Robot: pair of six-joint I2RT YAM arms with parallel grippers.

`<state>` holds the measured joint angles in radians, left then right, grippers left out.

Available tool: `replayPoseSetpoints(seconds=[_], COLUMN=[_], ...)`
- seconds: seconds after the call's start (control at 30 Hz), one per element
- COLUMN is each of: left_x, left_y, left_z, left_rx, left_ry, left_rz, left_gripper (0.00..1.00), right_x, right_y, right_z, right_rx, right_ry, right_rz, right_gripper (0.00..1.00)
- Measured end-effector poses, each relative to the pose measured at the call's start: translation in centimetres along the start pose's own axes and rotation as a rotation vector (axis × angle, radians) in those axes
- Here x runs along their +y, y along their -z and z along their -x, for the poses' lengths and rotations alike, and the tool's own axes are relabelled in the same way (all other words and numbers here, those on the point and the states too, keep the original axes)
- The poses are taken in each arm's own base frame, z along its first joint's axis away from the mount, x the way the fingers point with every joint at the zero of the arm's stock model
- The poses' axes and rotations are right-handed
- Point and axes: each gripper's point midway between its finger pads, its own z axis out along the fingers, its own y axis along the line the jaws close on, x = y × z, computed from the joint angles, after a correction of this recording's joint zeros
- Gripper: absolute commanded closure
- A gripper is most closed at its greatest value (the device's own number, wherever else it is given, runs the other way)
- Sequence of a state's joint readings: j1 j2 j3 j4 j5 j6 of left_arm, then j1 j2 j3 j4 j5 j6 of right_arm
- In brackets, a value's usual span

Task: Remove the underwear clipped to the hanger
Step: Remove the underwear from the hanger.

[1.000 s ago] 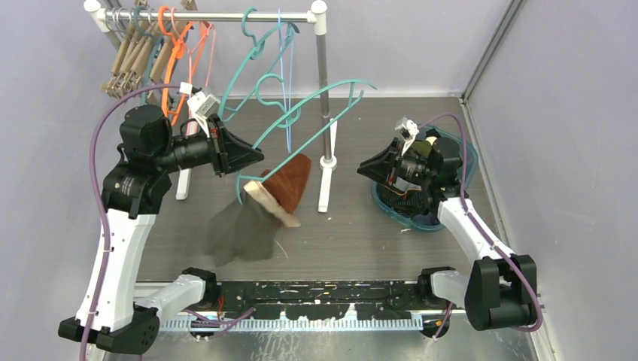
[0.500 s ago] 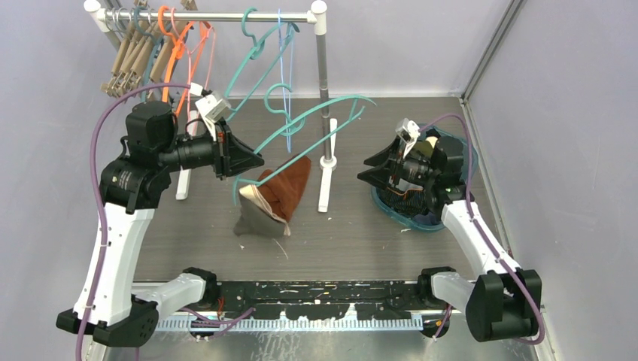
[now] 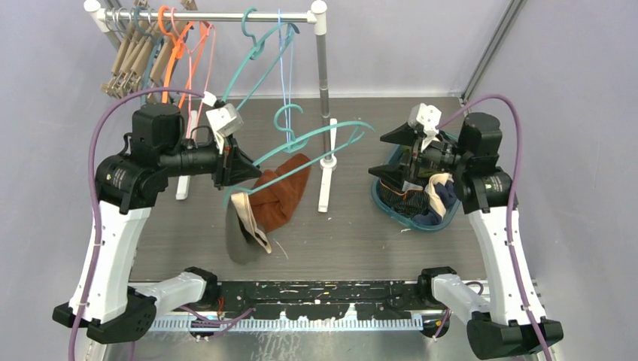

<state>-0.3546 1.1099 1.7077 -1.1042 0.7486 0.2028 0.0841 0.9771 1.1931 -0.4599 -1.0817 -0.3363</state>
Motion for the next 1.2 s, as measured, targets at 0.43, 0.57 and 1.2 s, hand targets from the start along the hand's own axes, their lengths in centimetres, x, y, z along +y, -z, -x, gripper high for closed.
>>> replayPoseSetpoints(seconds=[0.43,0.57,1.2], left_x=[-2.4,-2.8,-3.1], left_y=[-0.7,-1.1,-2.1], left_z=[-3.4,-4.3,-7.1], left_rx=[0.117,0.142,0.213], left_ry=[-0.09,-0.103,-0.123], left_rz=[-0.125,-0.155,-0.218], left_gripper=[1.0,1.0,1.0], right_x=[1.8,2.7,8.2], right_y=[0.3,-1.0,-5.2], right_z=[0.6,-0.3,-3.7], right_rx=[0.084,0.117,0.162], right_ry=[0.025,0.01,-0.076], right_rz=[0.068,0.138,0.435], right_gripper=[0.01,0.05,0.54])
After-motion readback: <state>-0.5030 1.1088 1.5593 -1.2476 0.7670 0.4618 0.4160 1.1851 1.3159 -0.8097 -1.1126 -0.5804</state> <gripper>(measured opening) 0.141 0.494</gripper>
